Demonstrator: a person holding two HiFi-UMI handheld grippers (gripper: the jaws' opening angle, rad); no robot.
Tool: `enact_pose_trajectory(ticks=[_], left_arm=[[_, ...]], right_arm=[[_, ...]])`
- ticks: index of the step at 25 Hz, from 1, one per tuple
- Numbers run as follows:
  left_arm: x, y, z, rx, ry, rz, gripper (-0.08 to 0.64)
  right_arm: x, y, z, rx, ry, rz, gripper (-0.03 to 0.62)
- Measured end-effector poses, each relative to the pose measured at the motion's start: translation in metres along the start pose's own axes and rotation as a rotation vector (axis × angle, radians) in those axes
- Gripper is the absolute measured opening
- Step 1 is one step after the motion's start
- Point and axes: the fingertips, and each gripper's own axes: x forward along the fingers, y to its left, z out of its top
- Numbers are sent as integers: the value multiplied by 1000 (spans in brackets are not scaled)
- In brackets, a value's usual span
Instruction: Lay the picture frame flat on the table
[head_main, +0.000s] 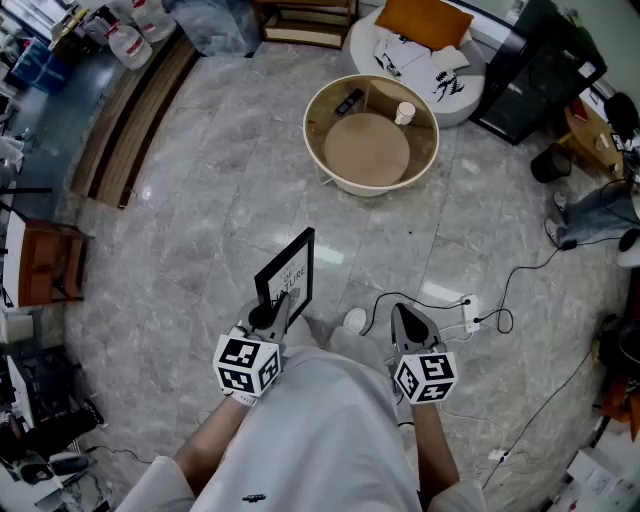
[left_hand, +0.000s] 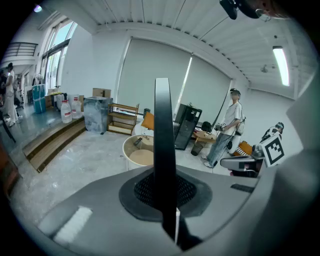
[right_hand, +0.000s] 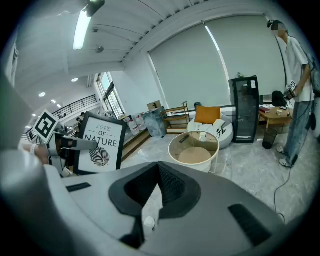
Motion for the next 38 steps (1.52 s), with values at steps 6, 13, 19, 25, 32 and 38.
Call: enact_pose_trajectory(ticks=[6, 13, 19, 25, 32, 38], left_arm=[[3, -36, -14, -2, 22, -6, 11], [13, -63, -2, 16, 1, 10, 11], [23, -84, 8, 28, -2, 2, 11], [35, -97, 12, 44, 28, -27, 11], [64, -93, 30, 50, 16, -35, 11], [95, -66, 61, 45, -9, -47, 11]], right_arm=[[-20, -15, 3, -41, -21, 2, 3], [-33, -27, 11, -54, -54, 46, 3], [-48, -42, 11, 17, -73, 62, 5], [-56, -62, 2, 67, -65, 25, 5], [-48, -77, 6, 76, -70, 5, 5], [-13, -86, 37, 64, -88, -12, 5]])
